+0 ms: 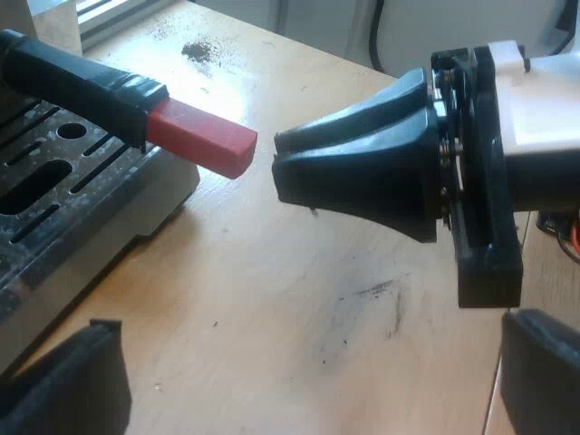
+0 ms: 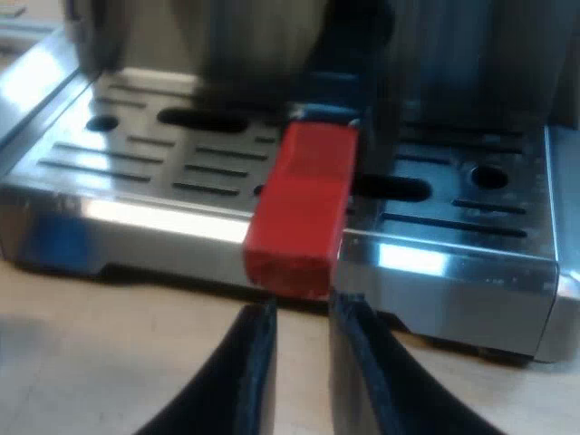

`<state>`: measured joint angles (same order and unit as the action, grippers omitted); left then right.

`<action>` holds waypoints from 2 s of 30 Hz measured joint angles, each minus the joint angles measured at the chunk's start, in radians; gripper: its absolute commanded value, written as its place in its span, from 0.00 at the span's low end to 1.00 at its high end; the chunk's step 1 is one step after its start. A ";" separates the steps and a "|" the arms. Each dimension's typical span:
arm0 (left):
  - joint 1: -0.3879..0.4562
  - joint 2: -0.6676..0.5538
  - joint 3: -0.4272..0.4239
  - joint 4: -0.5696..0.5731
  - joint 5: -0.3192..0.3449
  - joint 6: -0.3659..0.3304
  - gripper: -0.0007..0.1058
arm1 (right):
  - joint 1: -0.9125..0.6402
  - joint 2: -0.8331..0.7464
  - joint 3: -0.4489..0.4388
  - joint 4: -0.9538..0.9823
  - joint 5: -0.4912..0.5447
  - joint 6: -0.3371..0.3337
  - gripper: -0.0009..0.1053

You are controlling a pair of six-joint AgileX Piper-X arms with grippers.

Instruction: Grind coffee beans and then tamp

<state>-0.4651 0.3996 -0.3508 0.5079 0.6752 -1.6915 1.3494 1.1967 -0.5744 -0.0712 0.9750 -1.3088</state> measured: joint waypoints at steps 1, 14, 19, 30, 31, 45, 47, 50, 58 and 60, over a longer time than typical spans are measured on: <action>0.000 0.000 0.000 0.000 0.000 0.000 0.81 | -0.006 0.000 0.000 -0.004 0.000 0.002 0.19; 0.000 0.000 0.000 0.000 0.025 0.000 0.80 | -0.050 0.064 0.000 -0.086 -0.026 0.007 0.19; 0.000 0.000 0.000 0.000 0.025 0.000 0.80 | -0.053 0.072 0.000 -0.091 0.002 0.007 0.19; 0.000 0.000 0.000 0.000 0.025 0.000 0.80 | -0.091 0.072 0.009 -0.137 -0.024 -0.073 0.19; 0.000 0.000 0.000 0.000 0.025 0.000 0.80 | -0.091 0.072 0.011 -0.154 -0.028 -0.098 0.19; 0.000 0.000 0.000 0.000 0.025 0.000 0.80 | -0.097 0.081 0.021 -0.224 0.016 -0.239 0.19; 0.000 0.000 0.000 0.000 0.025 0.000 0.80 | -0.097 0.081 0.021 -0.224 0.016 -0.240 0.19; 0.000 0.000 0.000 0.000 0.025 0.000 0.80 | -0.097 0.081 0.021 -0.224 0.014 -0.242 0.19; 0.000 0.000 0.000 0.000 0.025 0.000 0.80 | -0.093 0.081 0.021 -0.222 -0.002 -0.242 0.31; 0.000 0.000 0.000 0.000 0.025 0.000 0.80 | -0.089 0.081 0.021 -0.207 0.010 -0.236 0.41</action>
<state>-0.4651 0.3996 -0.3508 0.5079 0.7005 -1.6915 1.2600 1.2781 -0.5532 -0.2781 0.9847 -1.5452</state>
